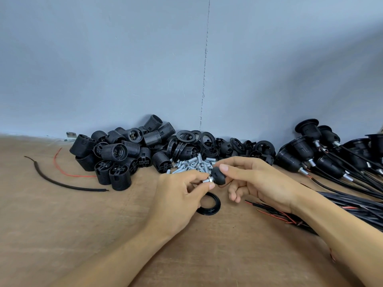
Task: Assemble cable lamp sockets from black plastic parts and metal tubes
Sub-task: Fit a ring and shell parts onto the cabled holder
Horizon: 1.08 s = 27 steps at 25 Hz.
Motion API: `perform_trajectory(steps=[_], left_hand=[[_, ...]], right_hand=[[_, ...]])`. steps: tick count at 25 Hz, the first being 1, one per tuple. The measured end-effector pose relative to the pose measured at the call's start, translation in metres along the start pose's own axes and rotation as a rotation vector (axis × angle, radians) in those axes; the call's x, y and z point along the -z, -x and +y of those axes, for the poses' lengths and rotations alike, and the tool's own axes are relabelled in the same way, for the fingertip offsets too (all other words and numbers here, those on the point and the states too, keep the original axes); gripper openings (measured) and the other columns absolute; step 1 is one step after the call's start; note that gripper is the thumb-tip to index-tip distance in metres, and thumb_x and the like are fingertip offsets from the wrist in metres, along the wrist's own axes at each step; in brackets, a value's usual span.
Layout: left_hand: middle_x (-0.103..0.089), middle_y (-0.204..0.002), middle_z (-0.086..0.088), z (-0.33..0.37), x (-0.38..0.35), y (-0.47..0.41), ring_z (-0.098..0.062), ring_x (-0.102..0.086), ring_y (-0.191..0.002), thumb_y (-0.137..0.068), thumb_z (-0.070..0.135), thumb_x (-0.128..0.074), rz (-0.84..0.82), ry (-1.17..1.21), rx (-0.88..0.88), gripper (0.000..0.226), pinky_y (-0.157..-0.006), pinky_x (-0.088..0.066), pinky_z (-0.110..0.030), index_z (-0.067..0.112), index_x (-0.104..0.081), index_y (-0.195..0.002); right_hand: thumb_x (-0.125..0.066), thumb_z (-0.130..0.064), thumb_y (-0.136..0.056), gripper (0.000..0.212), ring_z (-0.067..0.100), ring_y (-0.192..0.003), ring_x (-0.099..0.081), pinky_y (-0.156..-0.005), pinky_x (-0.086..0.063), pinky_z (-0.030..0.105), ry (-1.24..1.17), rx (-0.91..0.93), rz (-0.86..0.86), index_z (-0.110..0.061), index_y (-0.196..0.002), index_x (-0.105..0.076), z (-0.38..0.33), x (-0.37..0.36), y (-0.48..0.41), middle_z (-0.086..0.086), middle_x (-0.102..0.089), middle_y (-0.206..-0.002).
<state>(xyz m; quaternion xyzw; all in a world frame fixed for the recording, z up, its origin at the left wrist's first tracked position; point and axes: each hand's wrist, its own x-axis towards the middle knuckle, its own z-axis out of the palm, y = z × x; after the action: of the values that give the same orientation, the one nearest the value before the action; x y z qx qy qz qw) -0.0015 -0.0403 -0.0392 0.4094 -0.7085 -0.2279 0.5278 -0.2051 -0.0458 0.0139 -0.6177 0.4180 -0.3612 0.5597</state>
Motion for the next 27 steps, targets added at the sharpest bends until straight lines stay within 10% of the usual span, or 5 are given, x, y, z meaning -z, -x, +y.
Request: perform_trajectory(steps=[7,27], left_hand=[[-0.071,-0.068,0.021,0.005,-0.001,0.003,-0.003,-0.063,-0.047,-0.084,0.018,-0.082,0.026,0.003,-0.049,0.02,-0.053,-0.042,-0.007,0.037,-0.079,-0.09],[-0.072,-0.068,0.018,0.002,0.0,-0.001,-0.006,-0.064,-0.045,-0.086,0.019,-0.079,0.046,0.032,0.015,0.022,-0.052,-0.048,-0.012,0.041,-0.075,-0.084]], right_hand=[[-0.052,-0.067,-0.091,0.054,0.016,-0.033,-0.047,-0.036,-0.033,0.017,0.239,-0.057,0.121,-0.027,-0.057,-0.062,0.003,-0.011,0.0,0.014,-0.062,-0.056],[-0.074,-0.006,-0.083,0.041,0.031,-0.107,-0.068,-0.09,-0.058,0.036,-0.052,0.109,-0.087,-0.011,-0.123,-0.068,0.003,0.004,-0.002,0.016,-0.068,-0.125]])
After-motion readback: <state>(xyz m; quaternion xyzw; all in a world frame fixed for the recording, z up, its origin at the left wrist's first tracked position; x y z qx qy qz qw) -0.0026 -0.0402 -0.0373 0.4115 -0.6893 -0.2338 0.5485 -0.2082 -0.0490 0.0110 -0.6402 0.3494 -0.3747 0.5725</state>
